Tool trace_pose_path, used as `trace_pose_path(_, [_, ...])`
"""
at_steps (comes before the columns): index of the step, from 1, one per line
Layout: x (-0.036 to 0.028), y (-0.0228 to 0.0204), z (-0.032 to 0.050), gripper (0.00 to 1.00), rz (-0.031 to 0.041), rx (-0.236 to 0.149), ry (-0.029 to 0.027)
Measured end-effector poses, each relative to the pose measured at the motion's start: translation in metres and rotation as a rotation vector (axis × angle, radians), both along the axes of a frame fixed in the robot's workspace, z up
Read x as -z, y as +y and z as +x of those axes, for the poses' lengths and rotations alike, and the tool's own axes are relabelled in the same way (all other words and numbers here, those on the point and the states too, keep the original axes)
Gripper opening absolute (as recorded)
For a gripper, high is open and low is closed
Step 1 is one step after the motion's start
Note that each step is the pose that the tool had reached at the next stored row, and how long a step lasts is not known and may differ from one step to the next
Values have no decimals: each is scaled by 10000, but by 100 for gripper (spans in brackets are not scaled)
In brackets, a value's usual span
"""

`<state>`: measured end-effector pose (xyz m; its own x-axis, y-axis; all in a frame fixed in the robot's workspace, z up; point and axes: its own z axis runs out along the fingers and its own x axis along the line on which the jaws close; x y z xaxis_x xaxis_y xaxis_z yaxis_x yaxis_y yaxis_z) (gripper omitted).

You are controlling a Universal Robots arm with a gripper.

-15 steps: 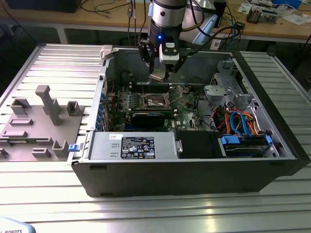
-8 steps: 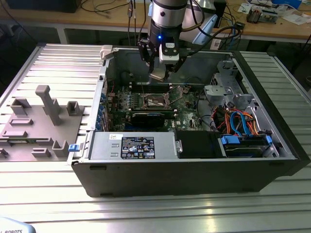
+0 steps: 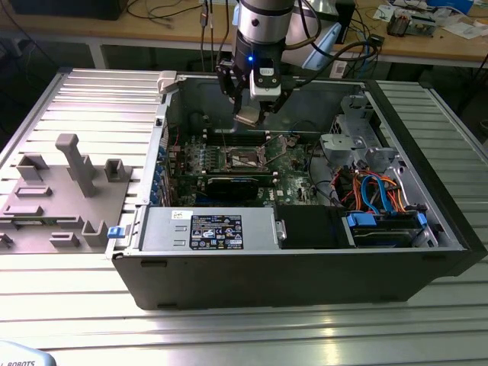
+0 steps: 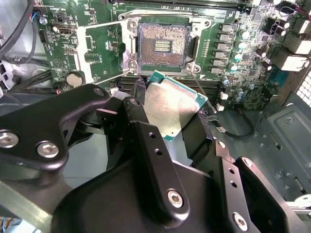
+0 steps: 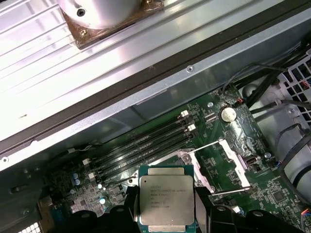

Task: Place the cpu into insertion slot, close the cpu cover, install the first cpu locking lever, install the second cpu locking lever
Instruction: 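Place the cpu into insertion slot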

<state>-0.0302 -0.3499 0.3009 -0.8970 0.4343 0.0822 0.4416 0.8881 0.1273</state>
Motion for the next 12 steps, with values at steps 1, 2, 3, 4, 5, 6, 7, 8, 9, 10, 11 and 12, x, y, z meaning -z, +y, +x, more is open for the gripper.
trace_pose_path(1, [0, 0, 0, 54, 21, 0, 0])
trace_pose_path(2, [0, 0, 0, 54, 34, 0, 0])
trace_pose_path(3, [0, 0, 0, 54, 45, 0, 0])
trace_pose_path(4, [0, 0, 0, 54, 57, 0, -1])
trace_pose_path(5, [0, 0, 0, 54, 76, 1, 0])
trace_pose_path(6, [0, 0, 0, 54, 93, 1, 0])
trace_pose_path(7, [0, 0, 0, 54, 104, 2, -1])
trace_pose_path(8, [0, 0, 0, 54, 122, 2, 0])
trace_pose_path(9, [0, 0, 0, 54, 132, 2, 0])
trace_pose_path(10, [1, 0, 0, 54, 156, 2, -1])
trace_pose_path(11, [0, 0, 0, 54, 169, 2, -1])
trace_pose_path(12, [0, 0, 0, 54, 178, 2, 0])
